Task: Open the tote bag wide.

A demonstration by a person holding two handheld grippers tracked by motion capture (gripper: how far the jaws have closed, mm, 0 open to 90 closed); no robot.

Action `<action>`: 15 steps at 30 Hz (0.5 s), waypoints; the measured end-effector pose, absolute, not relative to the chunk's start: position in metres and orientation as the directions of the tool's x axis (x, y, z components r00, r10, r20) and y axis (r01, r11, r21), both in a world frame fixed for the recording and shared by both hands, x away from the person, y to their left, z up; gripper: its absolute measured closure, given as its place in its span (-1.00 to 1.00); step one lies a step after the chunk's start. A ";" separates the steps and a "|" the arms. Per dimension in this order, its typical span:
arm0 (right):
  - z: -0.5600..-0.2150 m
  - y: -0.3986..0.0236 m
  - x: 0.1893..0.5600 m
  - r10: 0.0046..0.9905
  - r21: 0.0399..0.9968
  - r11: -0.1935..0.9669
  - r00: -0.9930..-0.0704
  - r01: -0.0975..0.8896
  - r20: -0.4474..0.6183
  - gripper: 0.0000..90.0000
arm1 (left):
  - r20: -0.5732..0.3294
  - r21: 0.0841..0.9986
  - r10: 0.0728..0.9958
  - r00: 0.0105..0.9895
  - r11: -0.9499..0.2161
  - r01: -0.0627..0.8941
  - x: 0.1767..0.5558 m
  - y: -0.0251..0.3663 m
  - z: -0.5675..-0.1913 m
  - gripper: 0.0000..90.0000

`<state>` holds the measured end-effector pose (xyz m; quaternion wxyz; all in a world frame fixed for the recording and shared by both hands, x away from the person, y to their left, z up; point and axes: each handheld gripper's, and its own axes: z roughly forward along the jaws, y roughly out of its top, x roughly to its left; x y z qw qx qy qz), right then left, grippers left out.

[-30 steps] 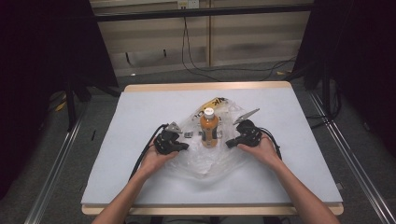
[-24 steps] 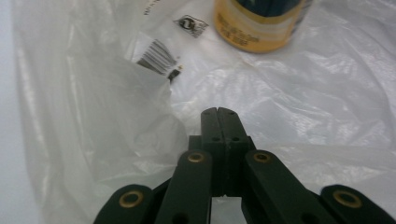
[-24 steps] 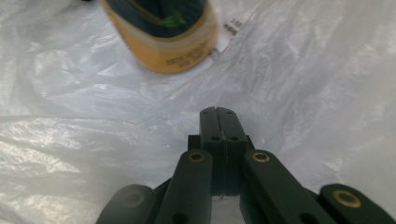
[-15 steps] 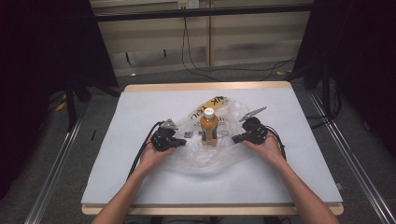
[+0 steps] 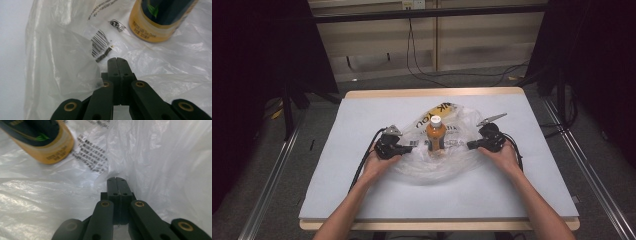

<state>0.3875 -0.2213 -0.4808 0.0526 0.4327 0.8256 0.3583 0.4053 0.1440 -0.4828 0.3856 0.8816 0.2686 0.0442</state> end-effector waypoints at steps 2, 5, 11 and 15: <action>-0.480 -0.220 0.385 0.753 0.635 0.387 -0.627 0.669 0.201 1.00 | -0.122 0.694 0.502 0.856 -0.573 0.435 0.403 0.144 -0.481 1.00; -0.479 -0.218 0.383 0.753 0.636 0.390 -0.628 0.666 0.195 1.00 | -0.129 0.711 0.497 0.858 -0.557 0.430 0.404 0.144 -0.482 1.00; -0.474 -0.215 0.380 0.733 0.680 0.359 -0.644 0.639 0.218 1.00 | -0.136 0.743 0.487 0.863 -0.526 0.414 0.399 0.144 -0.474 1.00; -0.467 -0.217 0.376 0.737 0.709 0.344 -0.645 0.615 0.203 1.00 | -0.142 0.782 0.486 0.863 -0.479 0.398 0.393 0.149 -0.465 1.00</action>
